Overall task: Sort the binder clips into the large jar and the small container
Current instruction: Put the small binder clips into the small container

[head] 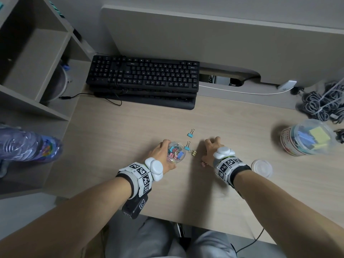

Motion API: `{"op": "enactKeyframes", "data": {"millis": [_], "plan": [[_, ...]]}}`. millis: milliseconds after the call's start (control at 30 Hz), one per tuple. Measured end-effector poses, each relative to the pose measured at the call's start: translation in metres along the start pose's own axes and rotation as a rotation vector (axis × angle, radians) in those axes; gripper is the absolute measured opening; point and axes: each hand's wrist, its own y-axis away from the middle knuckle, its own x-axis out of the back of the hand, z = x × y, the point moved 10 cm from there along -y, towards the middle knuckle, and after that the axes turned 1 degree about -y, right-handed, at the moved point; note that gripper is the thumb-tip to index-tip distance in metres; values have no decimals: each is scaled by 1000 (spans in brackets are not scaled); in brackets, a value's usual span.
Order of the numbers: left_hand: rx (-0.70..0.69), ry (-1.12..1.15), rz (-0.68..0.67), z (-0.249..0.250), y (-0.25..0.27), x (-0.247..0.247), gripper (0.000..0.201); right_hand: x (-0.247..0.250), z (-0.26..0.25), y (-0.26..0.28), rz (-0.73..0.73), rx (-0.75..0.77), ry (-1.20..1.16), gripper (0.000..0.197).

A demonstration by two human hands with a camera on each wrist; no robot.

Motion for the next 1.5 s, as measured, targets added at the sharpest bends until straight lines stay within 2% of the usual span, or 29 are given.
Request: {"op": "enactKeyframes", "data": {"millis": [367,700,767,900,1000,1133,1300,1500], "plan": [[-24,-1,-24,14,-5,-3,73,-1,19,5,-11,-6,-50,53],[-28,-24,-46,21,-7,-10,75,6,29,7,-12,-35,-98,24],[-27,-20,-49,21,-8,-9,74,12,30,6,44,-16,-209,13],[-22,-34,-37,25,-9,-7,72,39,15,17,152,110,-641,2],[-44,-30,-21,34,-8,-6,71,70,-13,38,164,242,-859,16],[-78,-23,3,45,-6,-2,75,87,-56,59,152,425,-722,9],[-85,28,56,51,-4,11,60,92,-75,69,204,487,-512,15],[-46,162,75,40,-4,20,69,113,-63,69,279,457,-655,8]]}}
